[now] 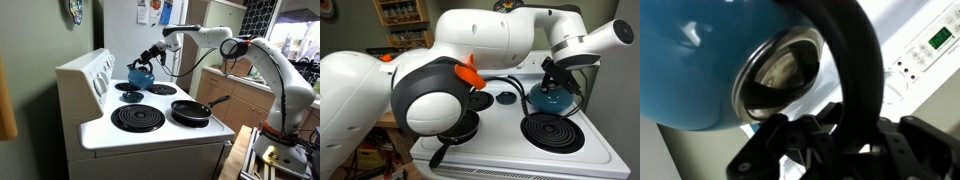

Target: Pick up the blue kettle and put it on the top right cooker on the stove hob

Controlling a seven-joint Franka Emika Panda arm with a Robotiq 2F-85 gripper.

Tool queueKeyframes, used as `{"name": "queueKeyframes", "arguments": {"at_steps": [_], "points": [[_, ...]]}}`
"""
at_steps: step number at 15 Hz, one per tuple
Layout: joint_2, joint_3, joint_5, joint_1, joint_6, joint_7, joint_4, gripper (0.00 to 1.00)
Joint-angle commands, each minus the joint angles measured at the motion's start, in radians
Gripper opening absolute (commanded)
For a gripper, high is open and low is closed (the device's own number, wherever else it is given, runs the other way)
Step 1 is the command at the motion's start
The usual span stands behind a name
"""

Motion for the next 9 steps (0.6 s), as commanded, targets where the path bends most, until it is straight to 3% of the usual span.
{"name": "queueKeyframes", "arguments": {"at_steps": [1, 9], "points": [[0.023, 0.017, 0.022, 0.001, 0.014, -0.015, 0.021, 0.02], [0.072, 0.09, 0.023, -0.009, 0.09, -0.029, 0.065, 0.02]]}}
